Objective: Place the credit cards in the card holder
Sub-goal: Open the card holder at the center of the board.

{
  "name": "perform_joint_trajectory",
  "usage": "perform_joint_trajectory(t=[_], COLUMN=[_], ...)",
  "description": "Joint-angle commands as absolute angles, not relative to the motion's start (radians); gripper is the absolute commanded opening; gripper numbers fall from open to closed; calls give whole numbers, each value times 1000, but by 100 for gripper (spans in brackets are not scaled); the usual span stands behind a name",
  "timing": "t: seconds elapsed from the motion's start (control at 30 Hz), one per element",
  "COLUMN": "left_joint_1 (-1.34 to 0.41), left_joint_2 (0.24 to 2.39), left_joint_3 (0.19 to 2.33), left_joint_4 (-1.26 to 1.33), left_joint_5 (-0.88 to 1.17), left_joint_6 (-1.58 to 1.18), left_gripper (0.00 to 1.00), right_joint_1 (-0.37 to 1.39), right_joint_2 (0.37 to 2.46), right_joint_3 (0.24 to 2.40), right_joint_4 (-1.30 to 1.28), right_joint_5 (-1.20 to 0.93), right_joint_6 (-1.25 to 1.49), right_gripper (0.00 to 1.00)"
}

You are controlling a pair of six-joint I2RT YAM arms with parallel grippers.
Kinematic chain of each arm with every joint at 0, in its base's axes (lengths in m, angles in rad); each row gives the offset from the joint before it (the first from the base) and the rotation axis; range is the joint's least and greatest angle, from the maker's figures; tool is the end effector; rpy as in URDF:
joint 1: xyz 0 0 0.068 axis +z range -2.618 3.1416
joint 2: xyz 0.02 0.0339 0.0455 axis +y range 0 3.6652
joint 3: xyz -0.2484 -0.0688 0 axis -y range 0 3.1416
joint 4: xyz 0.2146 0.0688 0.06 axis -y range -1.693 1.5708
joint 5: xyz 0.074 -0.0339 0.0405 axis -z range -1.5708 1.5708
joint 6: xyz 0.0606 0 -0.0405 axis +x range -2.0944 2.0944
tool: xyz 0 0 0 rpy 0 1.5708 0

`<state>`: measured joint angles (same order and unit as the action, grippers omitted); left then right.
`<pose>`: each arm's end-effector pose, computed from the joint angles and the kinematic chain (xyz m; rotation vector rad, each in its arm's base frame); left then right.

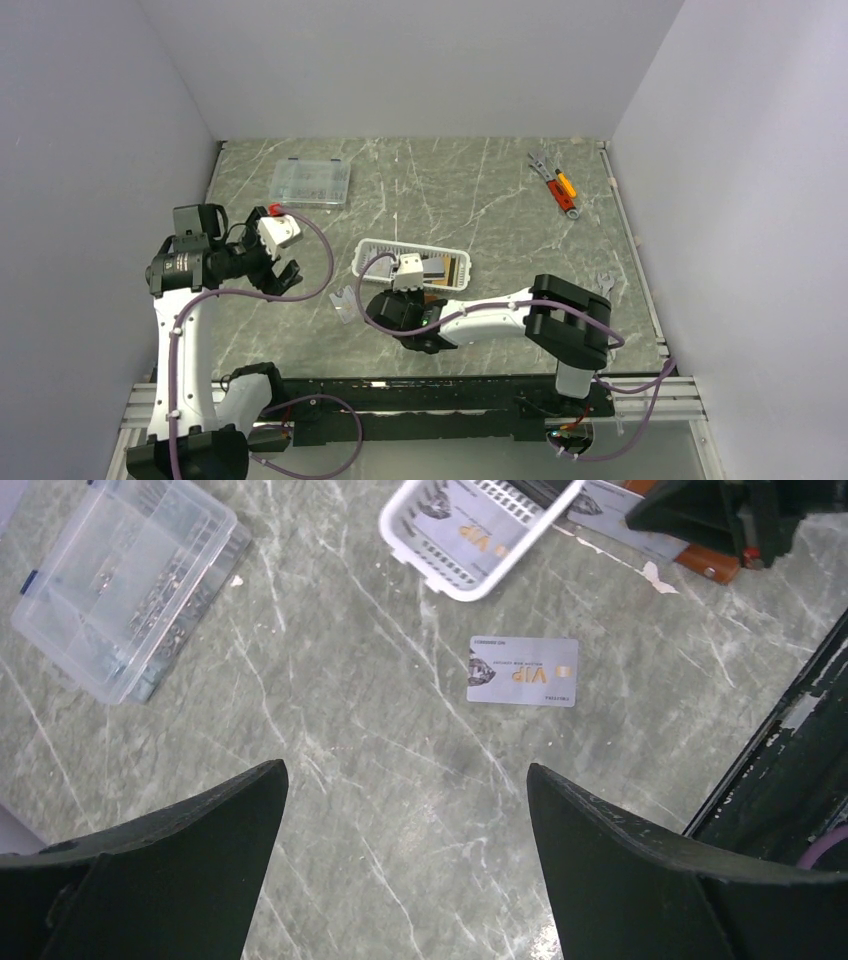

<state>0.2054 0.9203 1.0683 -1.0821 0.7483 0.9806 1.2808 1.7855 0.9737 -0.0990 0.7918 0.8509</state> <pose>0.1488 -0.0111 0.3070 1.0952 1.9293 -0.3112 0.1373 0.3093 0.1497 -0.1575 2.1609 0.2093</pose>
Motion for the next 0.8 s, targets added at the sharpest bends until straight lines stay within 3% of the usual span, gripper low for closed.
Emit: perform_joint_trajectory(t=[0.0,0.43,0.77], left_joint_1=[159,-193,-496], left_joint_2=[921,954,1078], left_joint_3=[1087,1002,991], left_joint_4=[-1060,-914,-808], left_joint_5=[769,601,443], left_joint_6=[966,800,686], left_gripper=[96,93,87], right_joint_1=[1232,1242,1236], right_joint_2=[1800,1471,1391], right_joint_3=[1003,800,686], right_joint_4=[-252,-101,-234], right_joint_5=[872,848,894], right_joint_6=[962,860,994], right_gripper=[0,0,0])
